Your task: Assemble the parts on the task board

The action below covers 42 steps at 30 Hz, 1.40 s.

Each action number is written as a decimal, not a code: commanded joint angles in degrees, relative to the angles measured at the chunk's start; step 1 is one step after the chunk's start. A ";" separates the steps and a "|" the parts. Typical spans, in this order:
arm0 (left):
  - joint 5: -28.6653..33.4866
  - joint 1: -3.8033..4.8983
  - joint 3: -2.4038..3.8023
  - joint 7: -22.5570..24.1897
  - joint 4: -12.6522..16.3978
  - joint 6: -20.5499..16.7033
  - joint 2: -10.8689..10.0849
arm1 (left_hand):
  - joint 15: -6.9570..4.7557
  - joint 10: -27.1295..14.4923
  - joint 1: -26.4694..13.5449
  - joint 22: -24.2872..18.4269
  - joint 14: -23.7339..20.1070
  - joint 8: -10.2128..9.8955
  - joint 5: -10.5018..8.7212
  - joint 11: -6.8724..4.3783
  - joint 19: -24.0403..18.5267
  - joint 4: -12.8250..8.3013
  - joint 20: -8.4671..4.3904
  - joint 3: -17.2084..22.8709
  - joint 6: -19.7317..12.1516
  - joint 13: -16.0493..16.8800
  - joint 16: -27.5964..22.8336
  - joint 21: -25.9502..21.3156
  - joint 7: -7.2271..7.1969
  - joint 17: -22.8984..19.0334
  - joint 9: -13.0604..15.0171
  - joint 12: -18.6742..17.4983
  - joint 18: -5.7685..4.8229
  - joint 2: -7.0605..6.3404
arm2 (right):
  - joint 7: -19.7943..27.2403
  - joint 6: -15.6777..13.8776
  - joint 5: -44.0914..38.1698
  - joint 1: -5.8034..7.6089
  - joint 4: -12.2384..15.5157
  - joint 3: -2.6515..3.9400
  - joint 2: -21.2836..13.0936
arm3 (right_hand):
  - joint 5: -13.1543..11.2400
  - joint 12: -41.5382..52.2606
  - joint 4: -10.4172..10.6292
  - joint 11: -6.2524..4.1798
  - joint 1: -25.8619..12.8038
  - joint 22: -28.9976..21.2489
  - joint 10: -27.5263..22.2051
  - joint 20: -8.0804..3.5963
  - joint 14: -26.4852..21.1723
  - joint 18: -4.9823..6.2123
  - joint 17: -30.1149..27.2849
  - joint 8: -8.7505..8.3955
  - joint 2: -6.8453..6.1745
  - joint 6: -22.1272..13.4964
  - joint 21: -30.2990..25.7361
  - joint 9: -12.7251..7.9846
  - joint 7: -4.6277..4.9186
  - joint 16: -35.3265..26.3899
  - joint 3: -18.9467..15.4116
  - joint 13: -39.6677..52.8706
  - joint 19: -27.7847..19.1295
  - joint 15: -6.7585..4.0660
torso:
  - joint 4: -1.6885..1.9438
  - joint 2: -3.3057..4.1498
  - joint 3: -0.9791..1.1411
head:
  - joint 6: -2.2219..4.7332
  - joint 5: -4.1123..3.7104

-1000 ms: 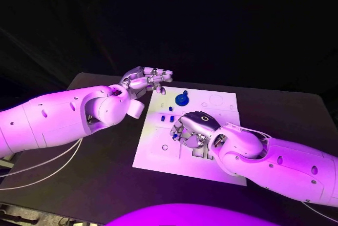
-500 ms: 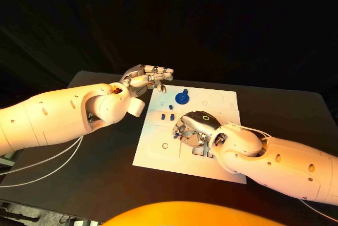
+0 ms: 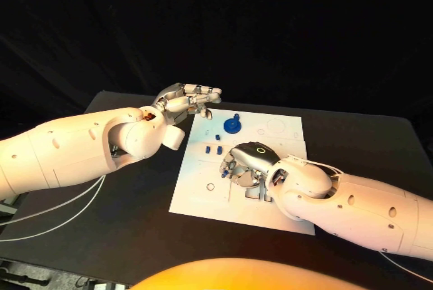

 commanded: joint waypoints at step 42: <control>-0.04 0.05 0.02 -0.81 0.22 1.69 -0.08 | 0.04 -0.58 -0.02 -0.17 -0.33 -0.25 -0.12 0.03 0.19 -0.15 0.37 -0.50 -0.45 0.11 -0.21 -0.35 0.12 -0.10 -0.10 0.33 0.70 0.78 | -1.05 0.91 0.02 0.25 0.50 -0.33 -0.93 | 0.11 -2.18 0.98 2.09 -3.76 -1.45 -9.50 1.85 3.15 -0.07 0.66 -3.15 -1.76 -8.76 -1.69 -1.25 2.25 -0.24 -2.30 -1.27 -0.94 2.09 | -0.09 -0.05 0.03 | 0.06 0.01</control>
